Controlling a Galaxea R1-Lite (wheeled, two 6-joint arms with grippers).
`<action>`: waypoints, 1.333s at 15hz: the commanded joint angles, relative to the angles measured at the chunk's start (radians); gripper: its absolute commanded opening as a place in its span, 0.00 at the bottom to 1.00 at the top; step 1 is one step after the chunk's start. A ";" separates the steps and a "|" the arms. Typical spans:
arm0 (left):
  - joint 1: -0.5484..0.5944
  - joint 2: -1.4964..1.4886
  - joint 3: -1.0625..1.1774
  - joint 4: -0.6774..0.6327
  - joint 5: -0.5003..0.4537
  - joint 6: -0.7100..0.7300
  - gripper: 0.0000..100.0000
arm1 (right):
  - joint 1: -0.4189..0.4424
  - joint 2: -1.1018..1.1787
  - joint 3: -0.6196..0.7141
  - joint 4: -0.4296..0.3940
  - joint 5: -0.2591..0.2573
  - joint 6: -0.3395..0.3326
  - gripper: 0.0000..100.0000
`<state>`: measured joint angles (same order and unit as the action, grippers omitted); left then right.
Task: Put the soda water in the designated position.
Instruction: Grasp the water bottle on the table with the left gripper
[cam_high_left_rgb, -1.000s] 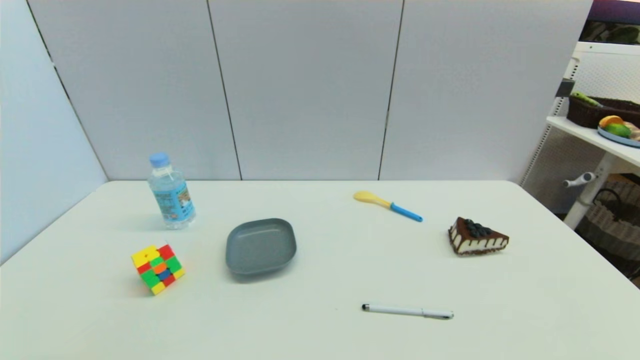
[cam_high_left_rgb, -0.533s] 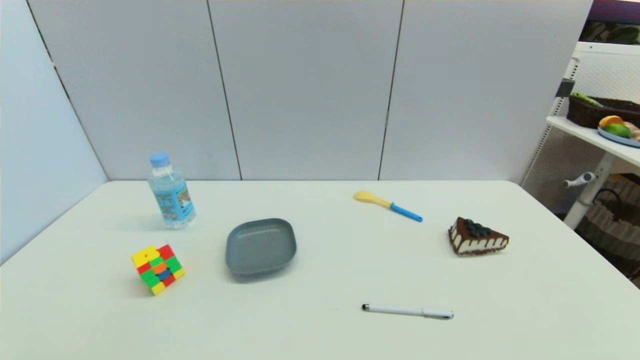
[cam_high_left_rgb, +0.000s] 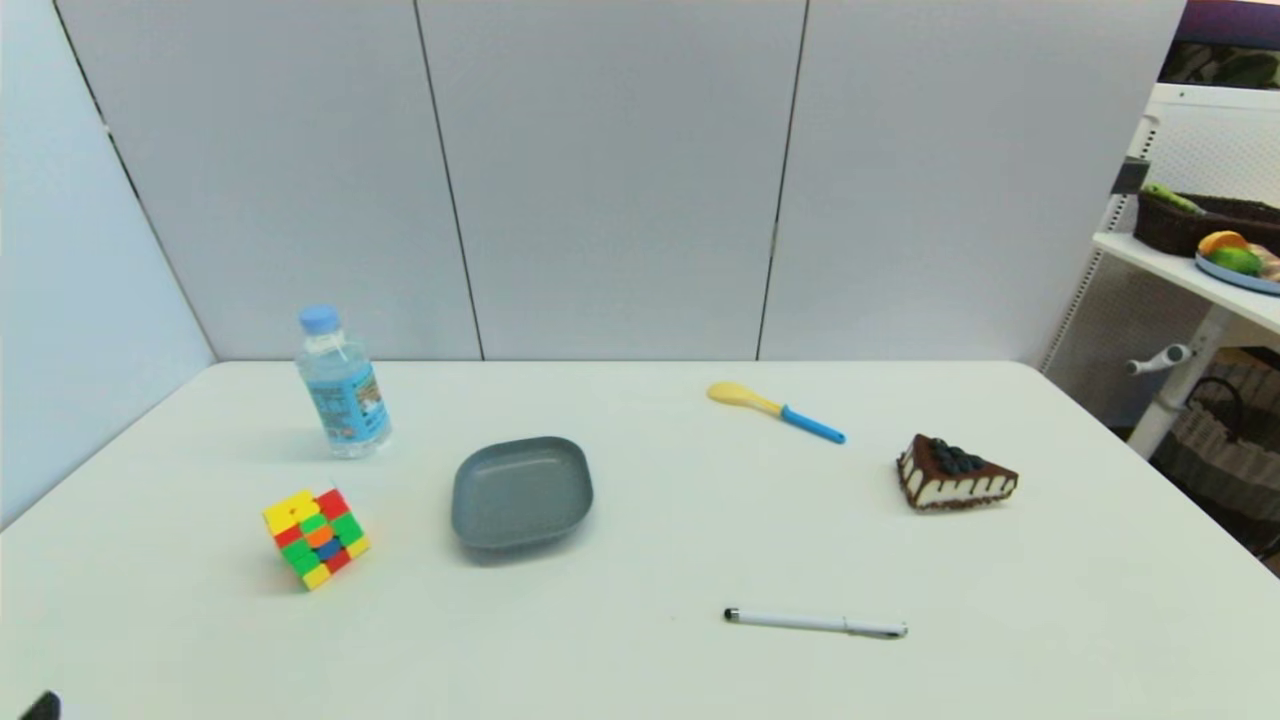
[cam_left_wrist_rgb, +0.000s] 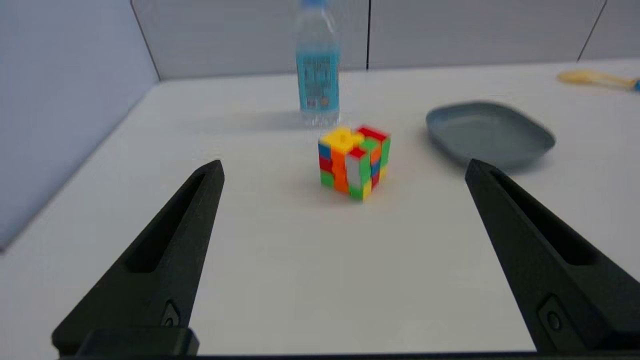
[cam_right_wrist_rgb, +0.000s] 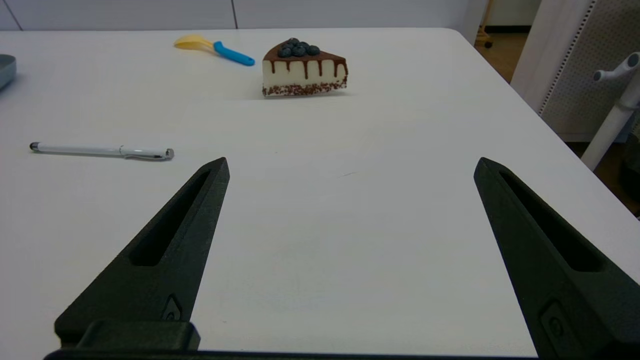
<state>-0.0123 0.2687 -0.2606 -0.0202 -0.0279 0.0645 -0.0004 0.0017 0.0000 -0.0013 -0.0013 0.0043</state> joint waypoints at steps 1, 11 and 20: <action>-0.001 0.463 -0.381 -0.003 -0.003 0.008 1.00 | -0.001 0.001 0.000 0.000 0.000 0.000 1.00; -0.008 1.192 -0.730 -0.353 -0.024 0.026 1.00 | 0.000 0.001 0.000 0.000 0.000 0.000 1.00; 0.002 1.446 -0.447 -0.866 -0.023 0.017 1.00 | 0.000 0.001 0.000 0.000 0.000 0.000 1.00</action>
<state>-0.0149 1.6472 -0.7432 -0.8206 -0.0504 0.0817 -0.0009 0.0017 0.0000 -0.0009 -0.0017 0.0047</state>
